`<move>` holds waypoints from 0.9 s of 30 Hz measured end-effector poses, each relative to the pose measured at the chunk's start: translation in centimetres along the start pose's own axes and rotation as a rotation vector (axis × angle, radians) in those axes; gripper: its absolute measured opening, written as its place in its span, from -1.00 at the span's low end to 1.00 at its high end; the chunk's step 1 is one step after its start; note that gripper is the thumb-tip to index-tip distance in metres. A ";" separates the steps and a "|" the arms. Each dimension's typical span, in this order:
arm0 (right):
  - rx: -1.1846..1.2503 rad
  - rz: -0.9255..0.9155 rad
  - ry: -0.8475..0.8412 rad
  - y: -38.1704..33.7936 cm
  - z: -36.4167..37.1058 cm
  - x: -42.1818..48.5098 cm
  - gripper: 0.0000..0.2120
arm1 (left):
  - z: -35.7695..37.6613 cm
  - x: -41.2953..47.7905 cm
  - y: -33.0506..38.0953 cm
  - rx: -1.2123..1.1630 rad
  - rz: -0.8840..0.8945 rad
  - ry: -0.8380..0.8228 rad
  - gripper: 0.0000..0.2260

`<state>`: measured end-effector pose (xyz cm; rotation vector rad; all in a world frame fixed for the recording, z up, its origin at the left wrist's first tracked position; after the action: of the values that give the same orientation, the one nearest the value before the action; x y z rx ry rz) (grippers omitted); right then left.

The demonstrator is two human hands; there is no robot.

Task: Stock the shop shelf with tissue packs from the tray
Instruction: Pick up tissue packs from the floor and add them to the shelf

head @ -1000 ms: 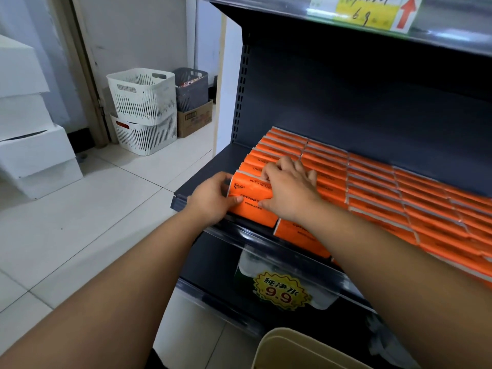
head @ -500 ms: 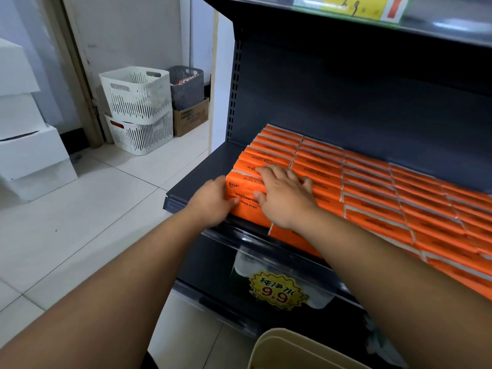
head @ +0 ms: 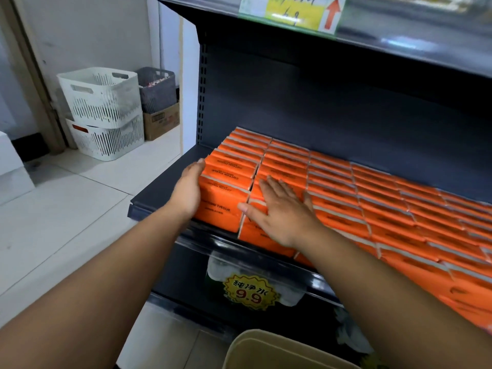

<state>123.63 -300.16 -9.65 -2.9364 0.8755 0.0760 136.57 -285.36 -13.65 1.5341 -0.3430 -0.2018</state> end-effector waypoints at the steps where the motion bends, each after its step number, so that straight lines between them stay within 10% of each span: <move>1: -0.005 0.002 -0.019 0.1 0.4 -0.1 -0.16 | 0.2 0.1 -0.1 -0.031 0.007 0.013 -0.43; 8: -0.007 -0.003 0.045 0.4 0.3 0.5 -0.25 | 0.4 0.2 -0.6 0.068 0.082 0.033 -0.73; 27: -0.034 0.086 -0.186 10.8 -1.0 -2.0 0.01 | 0.9 0.8 0.8 0.172 0.196 -0.063 -0.49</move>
<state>116.10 -308.14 -9.20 -2.8618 0.9790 0.3662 136.90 -286.45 -12.79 1.6534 -0.5703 -0.0678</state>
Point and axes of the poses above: each hand's wrist, its own x-axis towards the middle knuckle, its own z-axis out of the palm, y = z × x, the point moved 7 cm from there along x, towards the middle knuckle, and after that the axes turned 14 degrees about z, right-handed, at the moved point
